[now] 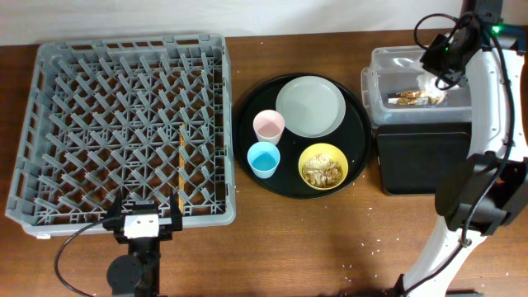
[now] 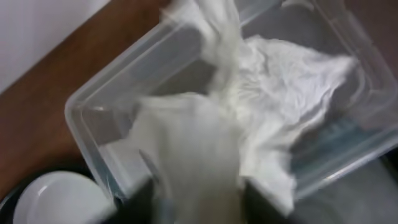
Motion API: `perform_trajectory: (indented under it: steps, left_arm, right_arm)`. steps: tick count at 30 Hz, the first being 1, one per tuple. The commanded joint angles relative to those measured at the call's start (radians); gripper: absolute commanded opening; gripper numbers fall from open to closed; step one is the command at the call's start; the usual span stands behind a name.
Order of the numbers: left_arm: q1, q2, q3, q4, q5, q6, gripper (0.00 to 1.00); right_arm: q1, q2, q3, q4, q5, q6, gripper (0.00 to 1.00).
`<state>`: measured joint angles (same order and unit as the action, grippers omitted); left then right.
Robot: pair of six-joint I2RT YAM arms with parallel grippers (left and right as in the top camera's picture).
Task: Sort waste into correct bins and load items into the dishwasher rack
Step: 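Carry the tissue right and release it into the clear bin, then reach right gripper to the yellow bowl and grip its rim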
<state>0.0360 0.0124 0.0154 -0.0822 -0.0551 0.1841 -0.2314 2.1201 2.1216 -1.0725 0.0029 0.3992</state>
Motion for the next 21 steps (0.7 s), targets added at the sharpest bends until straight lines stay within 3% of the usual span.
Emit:
perform_trajectory:
  steps: [1, 5, 12, 21]
  left_arm:
    - [0.007, -0.007, -0.006, 0.002, 0.011, 0.016, 0.99]
    - [0.007, -0.007, -0.006, 0.002, 0.011, 0.016, 0.99]
    - [0.007, -0.007, -0.006, 0.002, 0.011, 0.016, 0.99]
    - [0.007, -0.007, -0.006, 0.002, 0.011, 0.016, 0.99]
  right_arm:
    - [0.008, 0.014, -0.037, 0.045, 0.003, 0.010, 0.99]
    - [0.016, 0.014, -0.031, 0.024, -0.049, -0.003, 0.98]
    - [0.038, -0.079, -0.001, -0.102, -0.394, -0.106, 0.93]
    - [0.241, -0.309, -0.001, -0.410, -0.273, -0.133, 0.83]
